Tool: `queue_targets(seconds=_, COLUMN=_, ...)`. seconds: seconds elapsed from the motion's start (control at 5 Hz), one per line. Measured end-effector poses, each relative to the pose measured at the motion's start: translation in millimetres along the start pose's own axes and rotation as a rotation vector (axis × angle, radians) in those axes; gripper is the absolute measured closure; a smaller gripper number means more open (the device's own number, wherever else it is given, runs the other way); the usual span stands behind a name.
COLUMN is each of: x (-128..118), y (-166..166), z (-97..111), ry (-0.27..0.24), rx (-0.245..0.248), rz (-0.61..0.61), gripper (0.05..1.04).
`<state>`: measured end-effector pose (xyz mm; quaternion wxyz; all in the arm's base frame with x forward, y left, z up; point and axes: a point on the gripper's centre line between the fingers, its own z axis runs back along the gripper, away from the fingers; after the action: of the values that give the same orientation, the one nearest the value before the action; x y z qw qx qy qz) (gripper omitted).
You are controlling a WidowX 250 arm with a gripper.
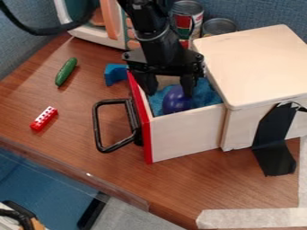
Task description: Remove the purpule object from the drawer
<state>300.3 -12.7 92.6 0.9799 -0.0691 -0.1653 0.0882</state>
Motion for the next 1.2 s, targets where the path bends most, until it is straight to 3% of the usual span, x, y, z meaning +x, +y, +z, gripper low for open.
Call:
queue_targets(seconds=0.6, x=-1.6, y=8.3, z=-20.7, ry=0.007, rx=0.03, rz=0.033, gripper=0.083)
queue_targets(seconds=0.8, x=-2.6, y=12.7, z=-27.1, ry=-0.001, rx=0.047, rz=0.042, gripper=0.134)
queue_targets(seconds=1.0, x=-3.0, y=12.9, z=-27.1, ry=-0.006, rx=0.04, rz=0.055, gripper=0.37)
queue_targets(seconds=1.2, x=-4.5, y=13.9, z=-21.1, ry=0.011, rx=0.018, rz=0.075, gripper=0.376)
